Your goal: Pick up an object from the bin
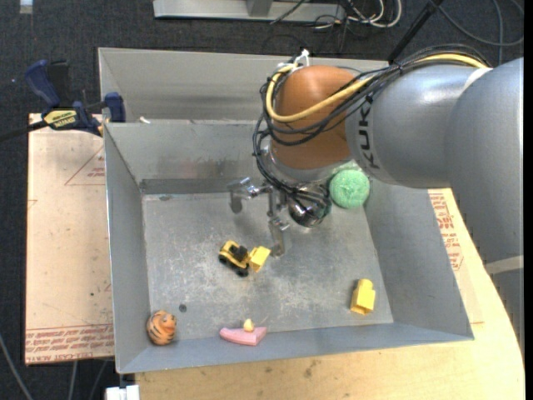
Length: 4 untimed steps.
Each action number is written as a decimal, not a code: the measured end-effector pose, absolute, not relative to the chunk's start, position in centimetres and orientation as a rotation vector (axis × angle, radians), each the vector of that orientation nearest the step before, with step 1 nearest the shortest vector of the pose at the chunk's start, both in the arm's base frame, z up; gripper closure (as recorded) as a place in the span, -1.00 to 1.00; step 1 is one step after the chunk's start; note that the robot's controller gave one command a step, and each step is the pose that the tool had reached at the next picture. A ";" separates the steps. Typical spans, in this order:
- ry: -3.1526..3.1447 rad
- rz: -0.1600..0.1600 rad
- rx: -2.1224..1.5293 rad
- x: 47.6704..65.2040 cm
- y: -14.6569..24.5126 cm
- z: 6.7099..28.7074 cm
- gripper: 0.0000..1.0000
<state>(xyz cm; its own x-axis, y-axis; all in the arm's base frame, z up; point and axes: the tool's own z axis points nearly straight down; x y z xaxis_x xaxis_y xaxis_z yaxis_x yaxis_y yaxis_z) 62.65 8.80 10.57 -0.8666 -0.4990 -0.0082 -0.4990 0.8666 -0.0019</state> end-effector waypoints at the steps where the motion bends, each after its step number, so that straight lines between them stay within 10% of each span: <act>1: 3.032 0.002 -0.816 59.1 10.1 10.1 -1.00; 2: 2.983 0.005 -0.974 59.5 10.6 7.3 1.00; 4: 2.982 0.006 -0.974 59.5 10.6 7.3 1.00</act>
Offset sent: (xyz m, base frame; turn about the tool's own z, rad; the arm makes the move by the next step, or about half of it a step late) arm -0.0335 0.0159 -0.0357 -0.1122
